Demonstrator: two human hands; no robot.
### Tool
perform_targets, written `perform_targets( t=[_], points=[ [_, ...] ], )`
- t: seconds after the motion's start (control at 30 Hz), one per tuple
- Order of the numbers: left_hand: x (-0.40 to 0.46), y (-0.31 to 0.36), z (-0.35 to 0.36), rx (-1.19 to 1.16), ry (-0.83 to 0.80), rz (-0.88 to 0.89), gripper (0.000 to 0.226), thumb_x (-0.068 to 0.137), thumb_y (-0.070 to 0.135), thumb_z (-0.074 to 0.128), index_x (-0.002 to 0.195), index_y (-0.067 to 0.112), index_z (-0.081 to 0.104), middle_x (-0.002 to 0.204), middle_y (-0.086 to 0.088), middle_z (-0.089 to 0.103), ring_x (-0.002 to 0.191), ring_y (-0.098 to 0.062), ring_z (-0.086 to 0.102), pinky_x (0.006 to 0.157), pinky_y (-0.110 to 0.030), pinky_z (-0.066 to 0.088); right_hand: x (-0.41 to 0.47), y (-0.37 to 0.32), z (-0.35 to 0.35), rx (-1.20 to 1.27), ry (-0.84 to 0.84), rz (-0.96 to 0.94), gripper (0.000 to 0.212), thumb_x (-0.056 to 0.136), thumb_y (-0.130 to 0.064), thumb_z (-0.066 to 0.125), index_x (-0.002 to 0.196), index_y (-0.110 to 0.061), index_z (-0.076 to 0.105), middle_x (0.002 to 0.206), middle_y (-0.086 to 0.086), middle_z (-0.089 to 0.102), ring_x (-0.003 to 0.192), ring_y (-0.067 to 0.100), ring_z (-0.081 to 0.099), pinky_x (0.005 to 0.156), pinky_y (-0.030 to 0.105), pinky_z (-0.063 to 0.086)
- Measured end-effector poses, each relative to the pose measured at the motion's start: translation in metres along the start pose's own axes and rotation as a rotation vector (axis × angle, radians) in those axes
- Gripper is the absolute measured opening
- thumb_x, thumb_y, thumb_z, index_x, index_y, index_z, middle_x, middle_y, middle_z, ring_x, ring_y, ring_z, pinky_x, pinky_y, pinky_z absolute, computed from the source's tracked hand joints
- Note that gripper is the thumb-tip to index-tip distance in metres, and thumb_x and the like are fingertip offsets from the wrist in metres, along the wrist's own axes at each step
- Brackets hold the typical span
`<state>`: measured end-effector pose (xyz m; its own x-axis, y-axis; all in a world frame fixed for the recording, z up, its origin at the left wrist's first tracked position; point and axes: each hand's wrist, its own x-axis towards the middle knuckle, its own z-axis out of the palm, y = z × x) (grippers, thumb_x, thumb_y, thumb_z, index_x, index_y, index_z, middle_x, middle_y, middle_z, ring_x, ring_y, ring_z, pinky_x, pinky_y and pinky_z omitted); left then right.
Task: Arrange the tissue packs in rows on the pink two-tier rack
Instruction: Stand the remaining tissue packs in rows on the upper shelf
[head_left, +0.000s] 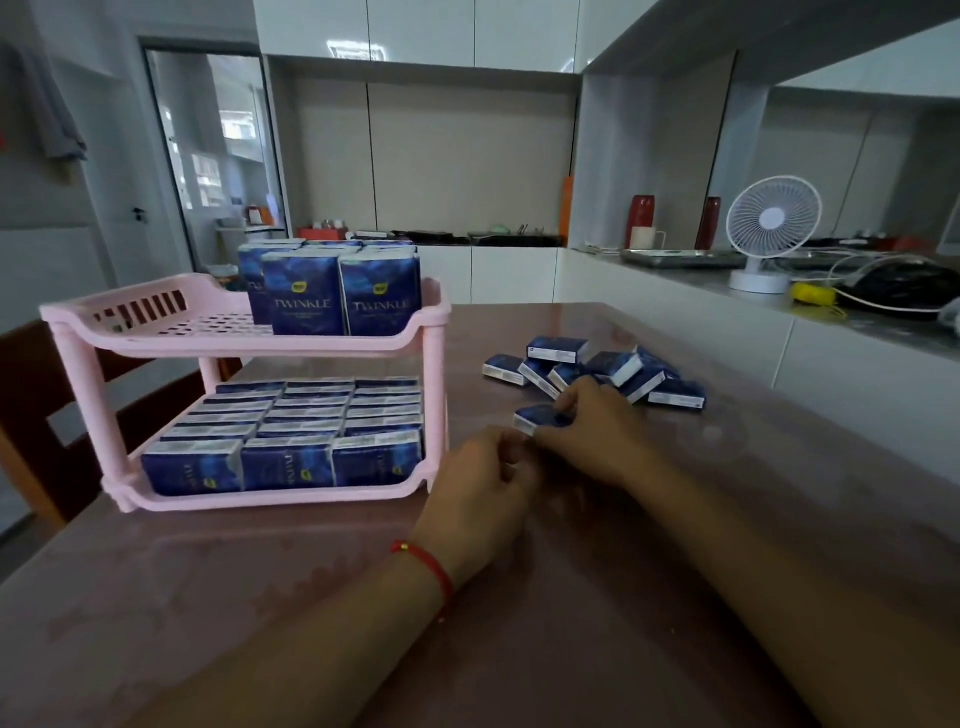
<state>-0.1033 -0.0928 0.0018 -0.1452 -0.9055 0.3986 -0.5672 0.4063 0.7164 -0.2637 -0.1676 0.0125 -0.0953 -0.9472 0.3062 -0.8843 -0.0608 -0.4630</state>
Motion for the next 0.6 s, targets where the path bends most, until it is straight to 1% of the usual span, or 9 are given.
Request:
perform_targets(
  t=[0.07, 0.13, 0.23, 0.3, 0.37, 0.4, 0.47, 0.5, 0.6],
  points=[
    [0.001, 0.001, 0.002, 0.029, -0.001, 0.004, 0.021, 0.098, 0.028, 0.055, 0.107, 0.015, 0.069, 0.098, 0.003, 0.071, 0.088, -0.011, 0.064, 0.077, -0.018, 0.045, -0.004, -0.002, -0.018, 0.364, -0.107, -0.007, 0.041, 0.073, -0.046, 0.078, 0.102, -0.026, 0.057, 0.102, -0.004, 0.063, 0.09, 0.016, 0.061, 0.079, 0.039, 0.055],
    [0.004, 0.001, 0.003, -0.06, 0.019, -0.049, 0.031, 0.101, 0.037, 0.049, 0.094, 0.015, 0.07, 0.085, 0.001, 0.072, 0.077, -0.014, 0.066, 0.072, -0.019, 0.05, -0.009, -0.005, -0.035, 0.568, -0.275, -0.118, 0.033, 0.08, -0.03, 0.08, 0.104, -0.019, 0.061, 0.097, 0.001, 0.066, 0.085, 0.016, 0.062, 0.074, 0.038, 0.055],
    [0.009, 0.004, 0.002, -0.397, 0.045, -0.2, 0.034, 0.096, 0.049, 0.052, 0.094, 0.021, 0.071, 0.09, -0.004, 0.076, 0.084, -0.022, 0.073, 0.085, -0.045, 0.058, -0.019, -0.007, -0.047, 0.609, -0.532, -0.254, 0.035, 0.082, -0.019, 0.08, 0.111, -0.014, 0.062, 0.101, 0.003, 0.069, 0.089, 0.018, 0.065, 0.081, 0.039, 0.057],
    [0.008, 0.006, 0.002, -0.492, 0.037, -0.205, 0.022, 0.094, 0.044, 0.058, 0.103, 0.028, 0.07, 0.099, -0.002, 0.076, 0.094, -0.019, 0.073, 0.091, -0.046, 0.057, -0.02, -0.004, -0.049, 0.578, -0.618, -0.296, 0.029, 0.085, -0.024, 0.077, 0.11, -0.013, 0.066, 0.105, 0.006, 0.07, 0.094, 0.02, 0.067, 0.084, 0.038, 0.057],
    [0.008, 0.004, 0.006, -0.463, 0.049, -0.2, 0.037, 0.084, 0.042, 0.061, 0.117, 0.027, 0.064, 0.108, -0.001, 0.073, 0.101, -0.019, 0.07, 0.095, -0.045, 0.055, -0.013, 0.0, -0.045, 0.636, -0.534, -0.29, 0.02, 0.094, -0.026, 0.065, 0.102, -0.008, 0.07, 0.1, 0.011, 0.071, 0.089, 0.02, 0.067, 0.081, 0.037, 0.055],
    [0.007, 0.002, 0.008, -0.438, 0.052, -0.209, 0.045, 0.079, 0.042, 0.06, 0.121, 0.025, 0.061, 0.111, 0.0, 0.072, 0.102, -0.018, 0.069, 0.097, -0.045, 0.054, -0.006, 0.004, -0.04, 0.626, -0.395, -0.251, 0.019, 0.096, -0.025, 0.061, 0.098, -0.008, 0.071, 0.097, 0.01, 0.072, 0.088, 0.019, 0.067, 0.081, 0.039, 0.054],
    [0.007, 0.003, 0.008, -0.404, 0.057, -0.215, 0.038, 0.086, 0.032, 0.061, 0.123, 0.022, 0.058, 0.111, 0.001, 0.071, 0.101, -0.016, 0.068, 0.096, -0.042, 0.054, 0.009, 0.02, -0.026, 0.352, -0.028, -0.176, 0.015, 0.095, -0.025, 0.061, 0.103, -0.017, 0.071, 0.103, 0.0, 0.072, 0.097, 0.017, 0.066, 0.087, 0.04, 0.054],
    [0.007, 0.003, 0.008, -0.396, 0.055, -0.221, 0.031, 0.091, 0.027, 0.061, 0.121, 0.022, 0.058, 0.11, 0.001, 0.07, 0.1, -0.015, 0.068, 0.094, -0.04, 0.055, 0.015, 0.028, -0.019, 0.146, 0.079, -0.16, 0.021, 0.093, -0.027, 0.062, 0.113, -0.021, 0.068, 0.113, -0.001, 0.07, 0.104, 0.018, 0.064, 0.091, 0.04, 0.053],
    [0.007, 0.002, 0.008, -0.412, 0.047, -0.23, 0.021, 0.093, 0.023, 0.062, 0.112, 0.028, 0.055, 0.108, 0.0, 0.069, 0.096, -0.014, 0.068, 0.09, -0.037, 0.057, 0.027, 0.046, 0.0, -0.223, 0.031, -0.171, 0.05, 0.093, -0.035, 0.056, 0.141, -0.022, 0.048, 0.141, 0.003, 0.055, 0.125, 0.025, 0.052, 0.103, 0.048, 0.044]
  ],
)
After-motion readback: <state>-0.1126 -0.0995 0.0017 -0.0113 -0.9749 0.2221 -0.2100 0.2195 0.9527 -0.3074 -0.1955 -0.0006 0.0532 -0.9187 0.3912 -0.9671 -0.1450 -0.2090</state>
